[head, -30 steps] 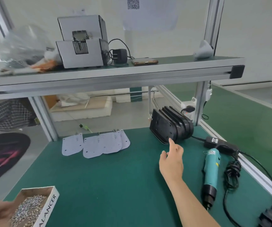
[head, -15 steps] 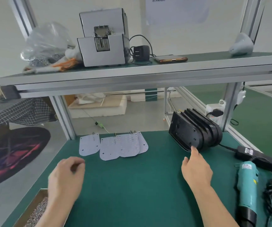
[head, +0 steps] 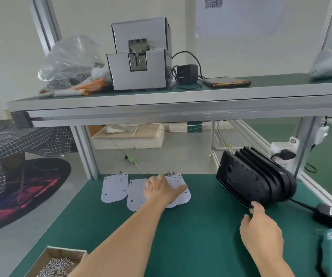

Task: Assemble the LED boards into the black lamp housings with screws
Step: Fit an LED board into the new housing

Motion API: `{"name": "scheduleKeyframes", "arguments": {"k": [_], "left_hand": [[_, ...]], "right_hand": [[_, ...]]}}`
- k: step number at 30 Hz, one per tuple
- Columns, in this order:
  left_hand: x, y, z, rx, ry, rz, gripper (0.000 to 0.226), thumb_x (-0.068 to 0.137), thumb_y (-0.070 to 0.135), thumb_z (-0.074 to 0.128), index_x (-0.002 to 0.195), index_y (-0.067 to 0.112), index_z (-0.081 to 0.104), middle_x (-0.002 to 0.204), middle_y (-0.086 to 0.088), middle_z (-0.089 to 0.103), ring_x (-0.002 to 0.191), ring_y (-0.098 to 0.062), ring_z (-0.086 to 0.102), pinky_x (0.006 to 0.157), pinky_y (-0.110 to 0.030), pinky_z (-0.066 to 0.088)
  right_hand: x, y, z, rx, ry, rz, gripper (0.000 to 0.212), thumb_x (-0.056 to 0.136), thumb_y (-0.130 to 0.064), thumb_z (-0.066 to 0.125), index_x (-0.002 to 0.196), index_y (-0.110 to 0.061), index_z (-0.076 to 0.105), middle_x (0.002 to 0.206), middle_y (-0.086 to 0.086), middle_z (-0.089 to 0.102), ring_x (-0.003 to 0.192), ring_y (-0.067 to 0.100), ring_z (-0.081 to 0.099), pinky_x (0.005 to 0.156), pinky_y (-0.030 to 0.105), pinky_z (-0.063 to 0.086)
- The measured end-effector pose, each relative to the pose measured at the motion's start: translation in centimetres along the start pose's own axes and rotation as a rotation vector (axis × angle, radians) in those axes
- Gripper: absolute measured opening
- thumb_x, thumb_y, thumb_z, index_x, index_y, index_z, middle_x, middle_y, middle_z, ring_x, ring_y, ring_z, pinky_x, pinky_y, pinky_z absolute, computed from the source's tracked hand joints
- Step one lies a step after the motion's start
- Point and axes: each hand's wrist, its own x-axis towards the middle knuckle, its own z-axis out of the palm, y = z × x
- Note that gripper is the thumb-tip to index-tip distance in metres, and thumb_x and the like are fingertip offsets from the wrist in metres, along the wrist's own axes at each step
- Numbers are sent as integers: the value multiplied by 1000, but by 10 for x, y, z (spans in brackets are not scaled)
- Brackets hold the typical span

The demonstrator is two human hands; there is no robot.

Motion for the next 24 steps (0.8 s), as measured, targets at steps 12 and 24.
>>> {"name": "scheduleKeyframes", "arguments": {"k": [12, 24], "left_hand": [[-7, -2, -10, 163, -168, 227, 34, 82, 47, 58, 73, 17, 46, 74, 3, 51, 69, -14, 49, 56, -27, 35], [-46, -22, -18, 258, -94, 295, 39, 88, -8, 46, 125, 3, 43, 119, -19, 55, 107, -34, 56, 81, -40, 46]], "right_hand": [[0, -1, -13, 53, 21, 21, 45, 100, -24, 51, 145, -21, 49, 105, 3, 67, 87, 32, 57, 81, 41, 52], [2, 3, -12, 32, 13, 28, 32, 101, -22, 52, 131, -10, 54, 108, 19, 54, 81, 34, 44, 73, 39, 36]]}}
